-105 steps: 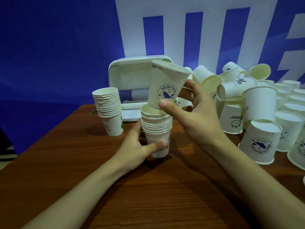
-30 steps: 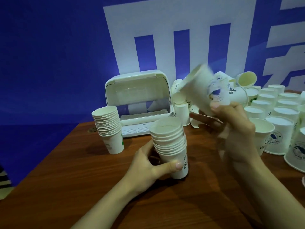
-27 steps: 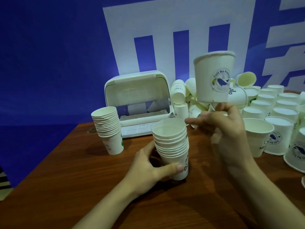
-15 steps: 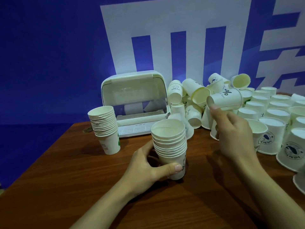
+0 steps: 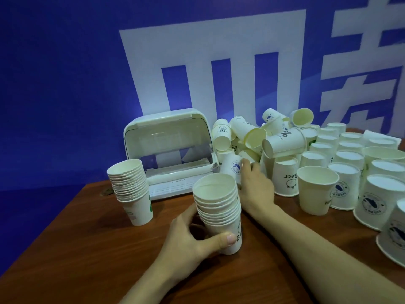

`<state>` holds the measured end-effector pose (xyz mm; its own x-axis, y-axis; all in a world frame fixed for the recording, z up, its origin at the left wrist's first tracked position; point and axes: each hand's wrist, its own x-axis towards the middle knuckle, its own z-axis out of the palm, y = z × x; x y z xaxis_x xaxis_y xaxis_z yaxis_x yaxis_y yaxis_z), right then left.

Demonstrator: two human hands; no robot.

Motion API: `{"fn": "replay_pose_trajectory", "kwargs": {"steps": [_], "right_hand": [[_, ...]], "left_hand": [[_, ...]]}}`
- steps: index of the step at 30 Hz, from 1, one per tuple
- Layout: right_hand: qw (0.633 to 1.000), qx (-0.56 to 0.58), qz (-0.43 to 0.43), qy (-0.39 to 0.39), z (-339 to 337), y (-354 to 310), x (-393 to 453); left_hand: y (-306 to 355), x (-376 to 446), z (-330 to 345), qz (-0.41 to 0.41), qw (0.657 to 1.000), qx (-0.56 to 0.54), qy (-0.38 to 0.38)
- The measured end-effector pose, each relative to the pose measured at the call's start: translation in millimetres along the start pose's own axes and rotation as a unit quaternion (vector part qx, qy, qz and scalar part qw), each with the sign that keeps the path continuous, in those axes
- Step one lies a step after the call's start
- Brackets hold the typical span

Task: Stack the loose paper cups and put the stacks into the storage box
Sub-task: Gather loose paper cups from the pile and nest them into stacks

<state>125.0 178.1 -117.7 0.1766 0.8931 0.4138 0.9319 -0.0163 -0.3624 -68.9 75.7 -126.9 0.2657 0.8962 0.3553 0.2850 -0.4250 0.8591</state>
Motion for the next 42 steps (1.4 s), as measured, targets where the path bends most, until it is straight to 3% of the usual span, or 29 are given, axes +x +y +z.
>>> {"fn": "replay_pose_trajectory", "kwargs": {"steps": [3, 8, 12, 15, 21, 25, 32, 34, 36, 42], "right_hand": [[0.995, 0.033, -0.018, 0.088, -5.9, 7.5, 4.6], [0.965, 0.197, 0.002, 0.172, -59.7, 1.6, 8.9], [0.886, 0.443, 0.008, 0.137, -109.4, -15.4, 1.1], [0.846, 0.529, -0.008, 0.06, -124.2, -23.5, -8.9], [0.812, 0.568, 0.026, -0.129, -138.2, -28.1, -16.2], [0.79, 0.586, 0.031, -0.175, -145.0, -24.4, -17.7], [0.801, 0.562, 0.018, -0.206, -145.6, -27.6, -20.6], [0.774, 0.599, 0.025, -0.204, -145.0, -30.1, -23.7], [0.748, 0.634, 0.037, -0.194, -144.1, -30.9, -25.5], [0.758, 0.643, 0.015, -0.109, -138.2, -35.8, -23.7]], "left_hand": [[-1.4, 2.0, -0.9, 0.001, 1.0, 0.004, -0.009], [-1.4, 1.3, -1.2, 0.002, 1.0, -0.001, -0.017], [-0.6, 1.5, -0.8, -0.009, 1.0, 0.002, -0.024], [-0.9, 1.0, 0.0, -0.007, 1.0, 0.001, -0.018], [-1.7, 1.5, 1.8, 0.001, 1.0, -0.015, -0.011], [-1.5, 1.2, 3.1, 0.005, 1.0, -0.025, -0.012], [-1.6, 0.8, 3.1, 0.003, 0.999, -0.031, -0.015], [0.0, 0.8, 2.4, 0.006, 0.999, -0.029, -0.018], [0.3, 0.9, 1.9, 0.011, 0.999, -0.028, -0.022], [0.9, 0.5, 0.6, 0.011, 0.999, -0.026, -0.033]]}}
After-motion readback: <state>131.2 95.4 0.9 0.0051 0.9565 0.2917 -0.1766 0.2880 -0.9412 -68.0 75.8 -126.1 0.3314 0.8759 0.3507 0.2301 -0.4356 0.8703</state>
